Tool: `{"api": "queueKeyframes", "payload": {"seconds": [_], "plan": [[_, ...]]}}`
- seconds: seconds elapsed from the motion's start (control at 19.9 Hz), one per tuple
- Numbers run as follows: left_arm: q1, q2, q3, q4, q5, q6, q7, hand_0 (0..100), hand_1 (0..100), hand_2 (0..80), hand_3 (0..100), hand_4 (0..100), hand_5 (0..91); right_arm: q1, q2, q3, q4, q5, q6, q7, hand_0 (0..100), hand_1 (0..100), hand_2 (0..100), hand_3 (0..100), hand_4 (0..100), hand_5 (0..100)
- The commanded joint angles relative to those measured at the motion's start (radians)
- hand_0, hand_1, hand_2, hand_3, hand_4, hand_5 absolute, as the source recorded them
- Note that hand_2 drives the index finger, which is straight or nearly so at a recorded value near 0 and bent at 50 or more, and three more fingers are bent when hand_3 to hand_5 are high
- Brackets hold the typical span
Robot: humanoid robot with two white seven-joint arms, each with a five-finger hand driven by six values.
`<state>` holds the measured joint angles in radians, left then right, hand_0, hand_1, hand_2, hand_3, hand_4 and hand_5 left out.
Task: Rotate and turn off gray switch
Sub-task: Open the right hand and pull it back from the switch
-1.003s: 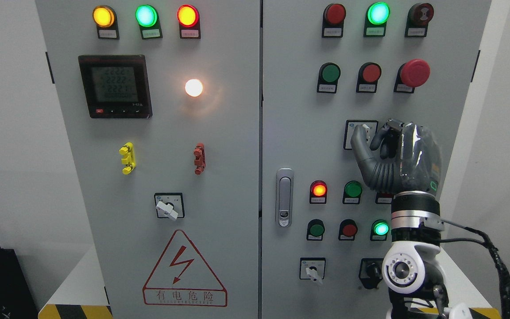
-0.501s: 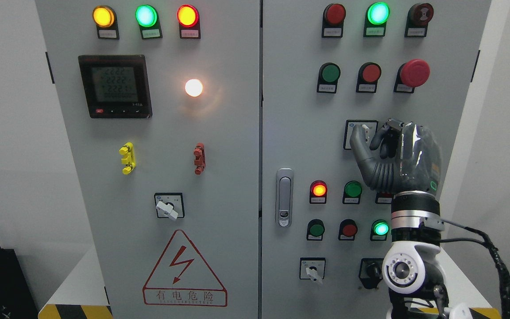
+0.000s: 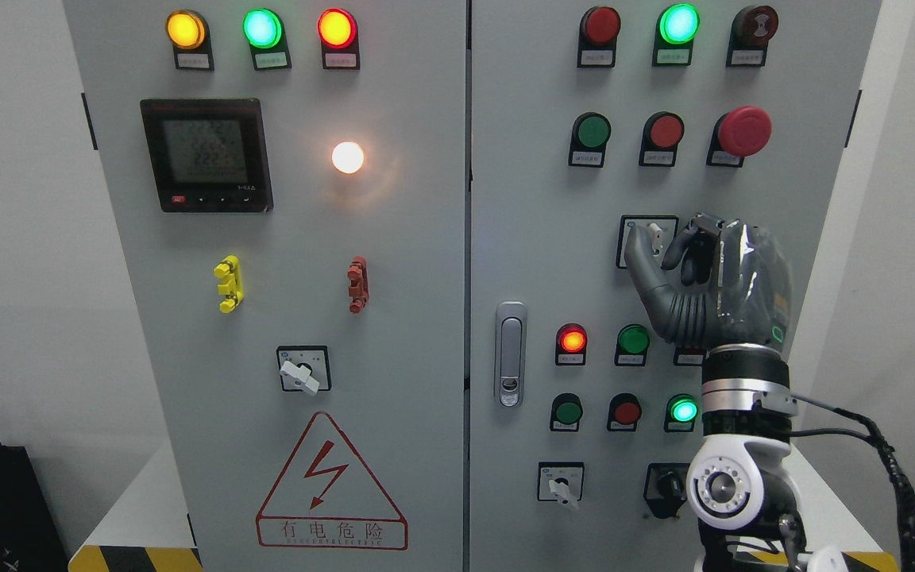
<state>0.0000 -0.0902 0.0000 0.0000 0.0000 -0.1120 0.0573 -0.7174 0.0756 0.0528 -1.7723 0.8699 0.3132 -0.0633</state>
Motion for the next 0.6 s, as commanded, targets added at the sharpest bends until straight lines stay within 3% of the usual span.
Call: {"api": "queueKeyframes", "payload": {"seconds": [0.0, 0.2, 0.35, 0.55], "plan": [[-0.009, 0.0, 0.008, -0.025, 0.02, 0.0, 0.001, 12, 39, 0.0, 0, 0, 0.0, 0.009, -0.008, -0.007, -0.015, 0.0, -0.008, -0.01, 33, 36, 78, 100, 99, 100], [-0.009, 0.0, 0.008, -0.025, 0.02, 0.0, 0.001, 12, 39, 0.0, 0, 0, 0.0, 0.016, -0.022, -0.008, -0.03, 0.0, -0.014, -0.024, 32, 36, 78, 100, 99, 100], [-0.009, 0.0, 0.008, -0.025, 0.02, 0.0, 0.001, 12, 39, 0.0, 0, 0, 0.0, 0.042, -0.045, -0.014, -0.058, -0.002, -0.068, -0.035, 31, 36, 78, 100, 99, 100], [-0.009, 0.0, 0.008, -0.025, 0.02, 0.0, 0.001, 12, 39, 0.0, 0, 0, 0.0, 0.068, -0.08, -0.017, -0.088, -0.008, -0.133, -0.096, 32, 33, 72, 100, 98, 100]]}}
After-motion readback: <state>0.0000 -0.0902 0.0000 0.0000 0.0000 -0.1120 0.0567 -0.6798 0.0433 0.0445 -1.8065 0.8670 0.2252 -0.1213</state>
